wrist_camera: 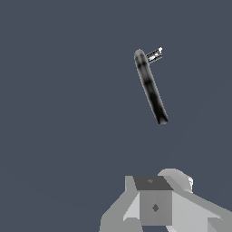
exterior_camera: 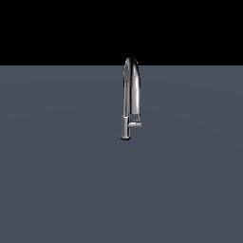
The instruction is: Turn on the faucet by rotating a designated handle.
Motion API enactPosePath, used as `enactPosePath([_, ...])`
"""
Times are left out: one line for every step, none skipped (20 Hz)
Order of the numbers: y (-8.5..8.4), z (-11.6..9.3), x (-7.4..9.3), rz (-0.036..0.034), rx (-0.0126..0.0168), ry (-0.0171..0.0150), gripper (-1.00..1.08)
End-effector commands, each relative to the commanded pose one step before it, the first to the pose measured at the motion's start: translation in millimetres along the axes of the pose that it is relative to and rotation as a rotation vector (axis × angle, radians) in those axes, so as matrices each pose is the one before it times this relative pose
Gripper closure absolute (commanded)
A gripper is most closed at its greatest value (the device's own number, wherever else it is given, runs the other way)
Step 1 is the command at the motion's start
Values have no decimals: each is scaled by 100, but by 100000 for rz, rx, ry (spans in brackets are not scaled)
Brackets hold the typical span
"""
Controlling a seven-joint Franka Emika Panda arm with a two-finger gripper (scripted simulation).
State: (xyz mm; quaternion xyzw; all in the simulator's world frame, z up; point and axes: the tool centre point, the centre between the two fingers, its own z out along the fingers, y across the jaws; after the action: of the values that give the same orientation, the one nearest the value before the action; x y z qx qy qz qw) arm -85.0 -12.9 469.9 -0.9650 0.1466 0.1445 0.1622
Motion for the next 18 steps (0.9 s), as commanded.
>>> enactPosePath([139,307,1598,3464,3211,-3607,108])
enactPosePath([52,119,632,1375,1279,-1445,108])
enactPosePath([53,119,634,1378,1285,-1451,108])
enactPosePath([53,120,636,1382,1291,-1458,108])
enactPosePath([54,120,638,1386,1297,-1465,108])
enactPosePath([54,120,640,1390,1304,-1472,108])
enactPosePath([55,120,643,1396,1312,-1480,108])
enactPosePath([55,121,646,1401,1319,-1489,108])
enactPosePath([56,121,649,1408,1328,-1498,108])
enactPosePath([57,121,652,1415,1336,-1508,108])
enactPosePath([58,122,656,1423,1346,-1519,108])
enactPosePath([58,122,659,1432,1356,-1530,108])
enactPosePath([59,123,664,1442,1367,-1543,108])
enactPosePath([60,123,668,1454,1379,-1556,108])
enactPosePath([61,124,673,1465,1391,-1570,108])
enactPosePath([61,125,679,1478,1404,-1585,108])
enactPosePath([63,125,685,1493,1419,-1602,108])
enactPosePath([63,126,691,1508,1434,-1618,108])
